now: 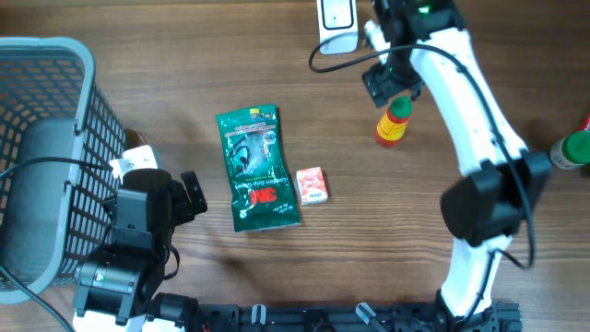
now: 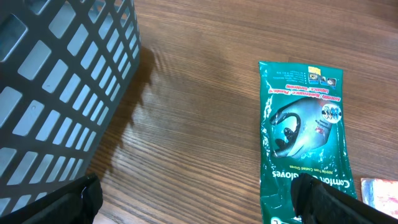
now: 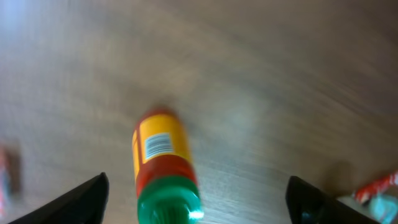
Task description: Scan the item barcode
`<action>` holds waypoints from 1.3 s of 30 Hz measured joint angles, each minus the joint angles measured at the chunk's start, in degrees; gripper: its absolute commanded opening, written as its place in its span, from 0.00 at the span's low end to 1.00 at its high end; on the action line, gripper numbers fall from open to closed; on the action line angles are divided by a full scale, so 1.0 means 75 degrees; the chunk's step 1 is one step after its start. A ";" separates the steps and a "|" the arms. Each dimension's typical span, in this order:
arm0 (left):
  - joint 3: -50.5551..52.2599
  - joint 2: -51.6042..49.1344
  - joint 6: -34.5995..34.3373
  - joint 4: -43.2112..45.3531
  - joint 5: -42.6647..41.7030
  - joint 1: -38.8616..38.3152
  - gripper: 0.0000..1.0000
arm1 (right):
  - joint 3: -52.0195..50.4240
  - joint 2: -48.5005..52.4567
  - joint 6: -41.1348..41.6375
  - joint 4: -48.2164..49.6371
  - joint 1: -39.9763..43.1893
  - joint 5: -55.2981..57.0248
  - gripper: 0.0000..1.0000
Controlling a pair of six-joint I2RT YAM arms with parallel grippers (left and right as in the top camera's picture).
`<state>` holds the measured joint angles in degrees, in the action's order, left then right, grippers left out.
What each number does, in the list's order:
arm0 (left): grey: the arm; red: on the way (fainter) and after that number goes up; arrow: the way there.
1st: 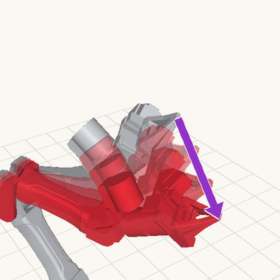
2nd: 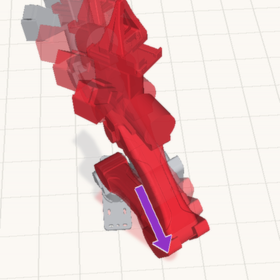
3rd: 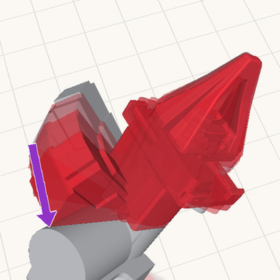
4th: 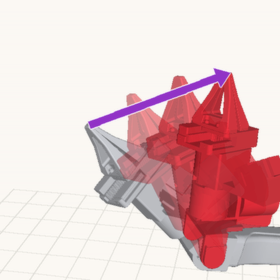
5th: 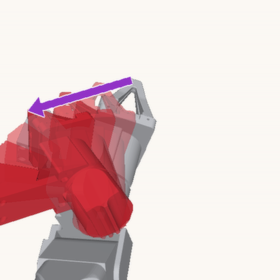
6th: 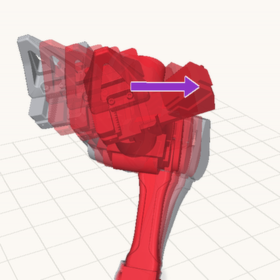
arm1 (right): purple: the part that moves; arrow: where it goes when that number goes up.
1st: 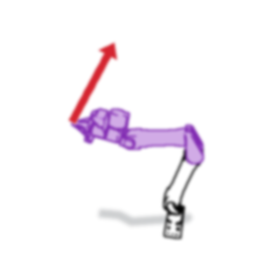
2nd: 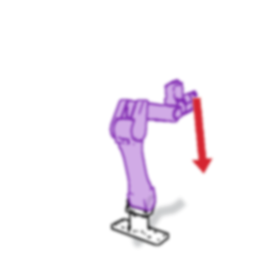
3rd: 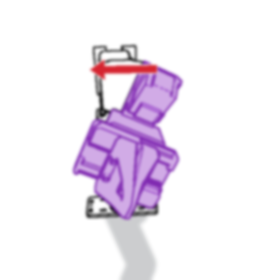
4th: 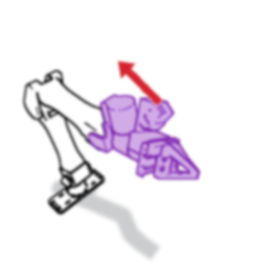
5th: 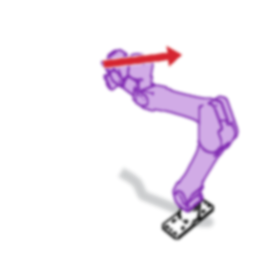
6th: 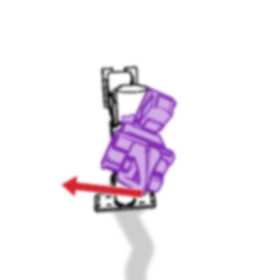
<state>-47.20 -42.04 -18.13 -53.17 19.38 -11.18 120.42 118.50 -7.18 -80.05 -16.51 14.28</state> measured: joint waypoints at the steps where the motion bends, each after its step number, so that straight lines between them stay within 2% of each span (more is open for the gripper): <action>1: 0.0000 0.0000 0.0000 0.0000 0.0000 0.0000 1.00 | 0.0003 -0.0195 0.0315 0.0076 -0.0006 0.0166 1.00; 4: 0.0000 0.0000 0.0000 0.0000 0.0000 0.0000 1.00 | 0.0035 -0.1189 0.2836 -0.0038 0.0000 0.0804 1.00; 9: 0.0000 0.0000 0.0000 0.0000 0.0000 0.0000 1.00 | 0.0117 -0.1944 0.8845 -0.1230 0.0370 0.0160 1.00; 12: 0.0000 0.0000 0.0000 0.0000 0.0000 0.0000 1.00 | -0.0265 -0.1784 1.0564 -0.0915 0.0423 -0.0350 1.00; 14: 0.0000 0.0000 0.0000 -0.0003 0.0000 0.0000 1.00 | -0.0574 -0.1614 1.1211 -0.0574 0.0414 -0.0717 1.00; 18: 0.0000 0.0000 0.0000 0.0000 0.0000 0.0000 1.00 | -0.0988 -0.1049 1.1946 -0.0111 0.0414 -0.1606 1.00; 26: 0.0000 0.0000 0.0000 0.0000 0.0000 0.0000 1.00 | -0.1311 -0.0189 1.2179 0.0108 0.0414 -0.2189 1.00; 30: 0.0000 0.0000 0.0000 0.0000 0.0000 0.0000 1.00 | -0.1411 0.0201 1.2193 0.0143 0.0414 -0.2256 0.81; 33: 0.0000 0.0000 0.0000 0.0000 0.0000 0.0000 1.00 | -0.1411 0.0289 1.2091 0.0122 0.0414 -0.2279 0.58; 37: 0.0000 0.0000 0.0000 0.0000 0.0000 0.0000 1.00 | -0.1411 0.0289 1.1488 0.0114 0.0414 -0.2127 0.42; 39: 0.0000 0.0000 0.0000 0.0000 0.0000 0.0000 1.00 | -0.1411 0.0289 1.1103 0.0117 0.0414 -0.1993 0.37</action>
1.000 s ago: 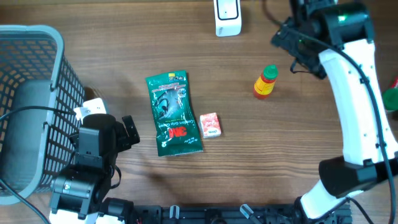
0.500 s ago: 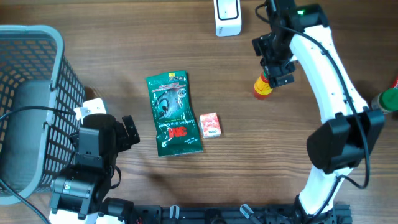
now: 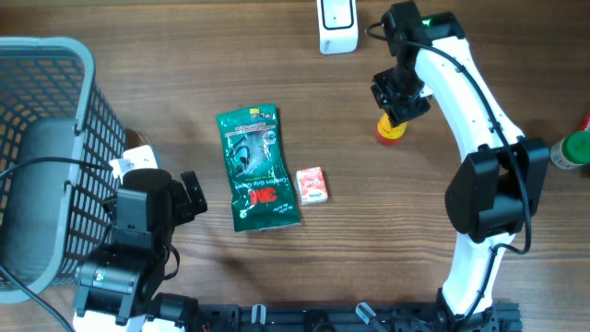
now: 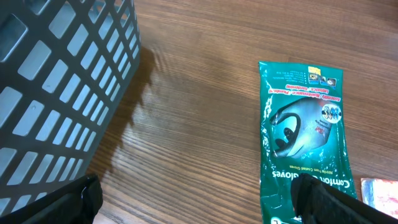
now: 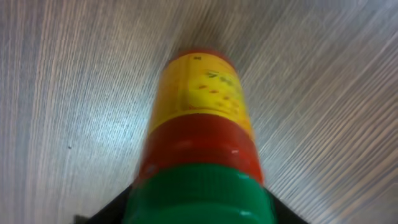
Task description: Scan the item barcode
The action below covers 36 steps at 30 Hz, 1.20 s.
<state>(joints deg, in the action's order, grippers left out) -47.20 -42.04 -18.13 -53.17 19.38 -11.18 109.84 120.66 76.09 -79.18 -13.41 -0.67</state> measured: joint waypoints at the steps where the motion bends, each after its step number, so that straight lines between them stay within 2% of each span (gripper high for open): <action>1: 0.0000 0.0000 0.0000 0.0000 0.0000 0.0000 1.00 | 0.0000 0.0000 -0.0283 0.0003 0.0000 0.0076 0.36; 8: 0.0000 0.0000 0.0000 0.0000 0.0000 0.0000 1.00 | 0.0000 0.0000 -0.2739 0.0061 -0.0006 0.0382 0.35; 10: 0.0000 0.0000 0.0000 0.0000 0.0000 0.0000 1.00 | 0.0012 0.0000 -0.4001 0.0055 -0.0006 0.0323 0.45; 12: 0.0000 0.0000 0.0000 0.0000 0.0000 0.0000 1.00 | 0.0029 0.0000 -0.5289 0.0044 -0.0006 0.0140 0.59; 13: 0.0000 0.0000 0.0000 0.0000 0.0000 0.0000 1.00 | 0.0067 -0.0003 -0.6210 0.0029 -0.0006 -0.0015 0.62; 14: 0.0000 0.0000 0.0000 0.0000 0.0000 0.0000 1.00 | 0.0082 -0.0009 -0.6685 0.0073 -0.0006 -0.0067 0.65; 17: 0.0000 0.0000 0.0000 0.0000 0.0000 0.0000 1.00 | 0.0122 -0.0067 -0.7726 0.0268 -0.0006 -0.0134 0.67; 20: 0.0000 0.0000 0.0000 0.0000 0.0000 0.0000 1.00 | 0.0428 -0.0210 -0.8198 0.0070 0.0023 -0.0149 0.76; 21: 0.0000 0.0000 0.0000 0.0000 0.0000 0.0000 1.00 | 0.0580 -0.0248 -0.8163 -0.0070 0.0038 -0.0169 0.80; 22: 0.0000 0.0000 0.0000 0.0000 0.0000 0.0000 1.00 | 0.0831 -0.0332 -0.8035 -0.0230 0.0070 -0.0178 1.00; 24: 0.0000 0.0000 0.0000 0.0000 0.0000 0.0000 1.00 | 0.1378 -0.0539 -0.7513 -0.0504 0.0163 -0.0236 1.00; 29: 0.0000 0.0000 0.0000 0.0000 0.0000 0.0000 1.00 | 0.1970 -0.1448 -0.3990 -0.0985 0.0708 -0.0309 1.00; 30: 0.0000 0.0000 0.0000 0.0000 0.0000 0.0000 1.00 | 0.1944 -0.1472 -0.3450 -0.0988 0.0775 -0.0312 1.00; 31: 0.0000 0.0000 0.0000 0.0000 0.0000 0.0000 1.00 | 0.1614 -0.1440 -0.2159 -0.0994 0.0924 -0.0312 0.99; 36: 0.0000 0.0000 0.0000 0.0000 -0.0003 0.0000 1.00 | 0.0737 -0.0994 -0.0134 -0.0300 0.0924 -0.0839 1.00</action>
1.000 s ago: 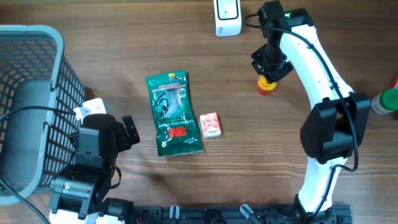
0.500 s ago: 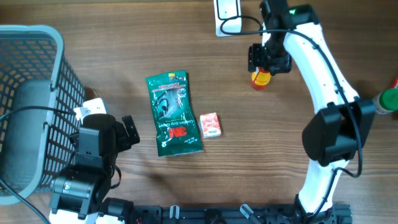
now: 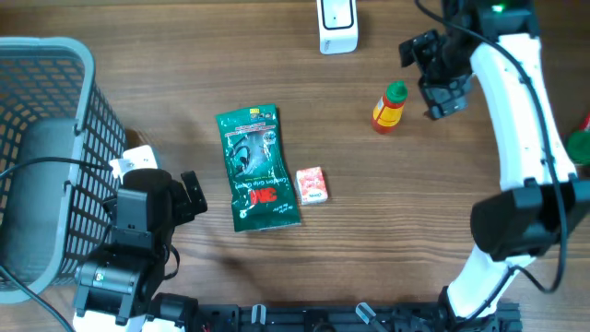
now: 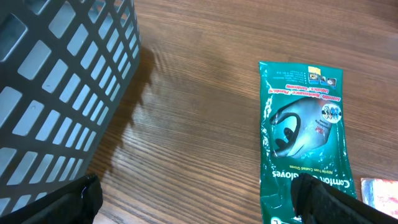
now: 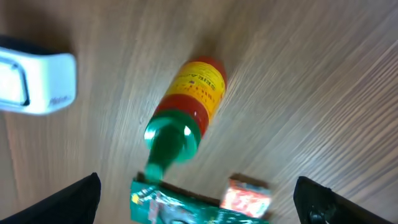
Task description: Scan the item barcode
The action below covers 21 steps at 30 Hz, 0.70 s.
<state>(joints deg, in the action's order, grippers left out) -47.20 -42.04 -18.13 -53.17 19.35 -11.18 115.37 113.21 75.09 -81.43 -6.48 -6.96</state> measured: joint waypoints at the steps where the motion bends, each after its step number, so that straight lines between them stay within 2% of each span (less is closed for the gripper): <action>1: 0.0000 0.0000 0.0000 0.0000 0.0003 0.0000 1.00 | -0.0047 0.0143 0.0213 0.0125 0.0000 -0.0128 0.99; 5: 0.0000 0.0000 0.0000 0.0000 0.0003 0.0000 1.00 | -0.0067 0.0676 0.0699 0.0452 0.0000 -0.0481 0.93; 13: 0.0000 0.0000 0.0000 0.0000 0.0003 0.0000 1.00 | -0.0073 0.1265 0.0898 0.0475 0.0000 -0.0673 0.57; 15: 0.0000 0.0000 0.0000 0.0000 0.0003 0.0000 1.00 | -0.0073 0.1265 0.0731 0.0501 0.0000 -0.0673 0.47; 19: 0.0000 0.0000 0.0000 0.0000 0.0003 0.0000 1.00 | -0.0073 0.1265 -0.0006 0.0510 0.0000 -0.0676 0.34; 21: 0.0000 0.0000 0.0000 0.0000 0.0003 0.0000 1.00 | -0.0070 0.1265 -0.0565 0.0472 0.0000 -0.0717 0.33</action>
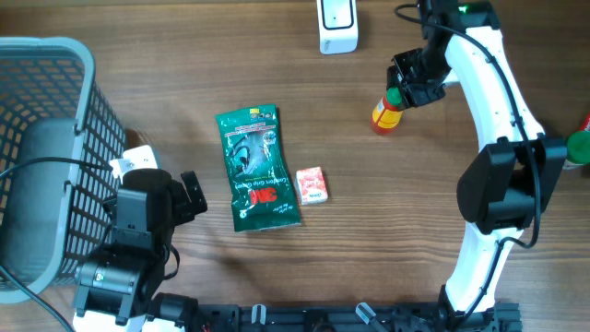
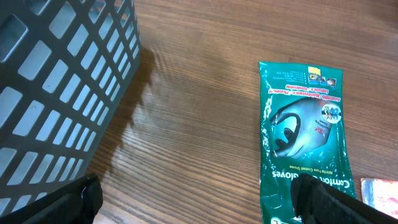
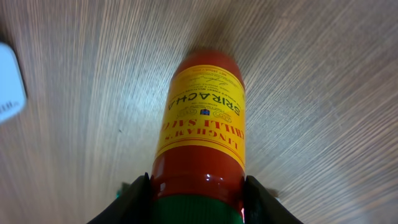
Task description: Scan the item barcode
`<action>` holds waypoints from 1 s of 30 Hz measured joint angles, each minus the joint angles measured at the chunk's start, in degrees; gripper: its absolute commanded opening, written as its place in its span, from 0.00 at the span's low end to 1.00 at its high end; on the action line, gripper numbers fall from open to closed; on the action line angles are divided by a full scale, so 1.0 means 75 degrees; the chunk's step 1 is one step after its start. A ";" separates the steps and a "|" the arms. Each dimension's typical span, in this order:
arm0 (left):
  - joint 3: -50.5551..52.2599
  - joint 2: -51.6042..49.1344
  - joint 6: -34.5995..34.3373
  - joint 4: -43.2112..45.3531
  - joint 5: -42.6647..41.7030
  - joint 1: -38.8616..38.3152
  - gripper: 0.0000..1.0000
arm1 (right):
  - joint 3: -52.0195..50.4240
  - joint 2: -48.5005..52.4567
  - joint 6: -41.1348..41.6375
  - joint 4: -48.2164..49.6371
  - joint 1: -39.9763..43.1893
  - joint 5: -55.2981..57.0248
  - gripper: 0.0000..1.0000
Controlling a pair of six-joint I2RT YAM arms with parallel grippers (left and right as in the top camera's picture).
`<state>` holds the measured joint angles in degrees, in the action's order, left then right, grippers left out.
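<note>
The sriracha bottle (image 1: 384,114), red with a yellow label and green cap, stands right of the table's middle. My right gripper (image 1: 407,83) is over its top. In the right wrist view the bottle (image 3: 202,124) fills the centre, its brand label facing the camera, and the right gripper (image 3: 198,194) is shut on its red shoulder just below the cap. The white scanner (image 1: 336,26) stands at the far edge; a corner of the scanner (image 3: 9,84) also shows at the left of the right wrist view. My left gripper (image 2: 199,205) is open over bare wood, far from the bottle.
A green 3M glove packet (image 1: 256,168) and a small pink box (image 1: 312,185) lie mid-table. A grey mesh basket (image 1: 46,157) fills the left side. Another green-capped bottle (image 1: 577,148) shows at the right edge.
My right gripper was open and off to the right of the bottle, which stood free. Now it is over the bottle and shut on its shoulder. The left arm has not moved.
First my right gripper hung open above the bottle, whose barcode faced the wrist camera. Then it was shut round the bottle. Then it was open and away, the bottle standing slightly farther back. Now it grips the bottle again, brand label showing.
</note>
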<state>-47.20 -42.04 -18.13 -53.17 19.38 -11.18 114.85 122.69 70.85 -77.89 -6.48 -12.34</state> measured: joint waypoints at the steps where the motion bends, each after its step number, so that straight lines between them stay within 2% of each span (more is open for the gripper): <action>1: 0.0000 0.0000 0.0000 0.0000 -0.0003 0.0000 1.00 | 0.0000 0.0000 -0.0268 -0.0012 0.0000 -0.0017 0.34; 5: 0.0000 0.0000 0.0000 0.0000 0.0000 0.0000 1.00 | 0.0000 0.0000 -0.1769 -0.0023 0.0006 -0.0364 0.34; 10: 0.0000 0.0000 0.0000 0.0000 0.0000 0.0000 1.00 | 0.0020 0.0000 -0.3920 -0.0580 0.0006 -0.0638 0.66; 16: 0.0000 0.0000 0.0000 0.0000 0.0000 0.0000 1.00 | 0.0490 0.0000 -0.4820 -0.0621 0.0026 -0.0644 1.00; 23: 0.0000 0.0000 0.0000 0.0000 0.0000 0.0000 1.00 | 0.1880 0.0006 -0.4989 -0.1096 0.0973 -0.1139 1.00; 27: 0.0000 0.0000 0.0000 0.0000 0.0000 0.0000 1.00 | 0.1839 0.0006 -0.4631 -0.0912 0.1731 -0.0516 1.00; 30: 0.0000 0.0000 0.0000 -0.0003 0.0000 0.0000 1.00 | 0.1542 0.0029 -0.4284 -0.0906 0.2066 -0.0903 1.00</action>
<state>-47.20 -42.04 -18.13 -53.19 19.38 -11.18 126.41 122.91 38.72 -84.68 9.02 -19.11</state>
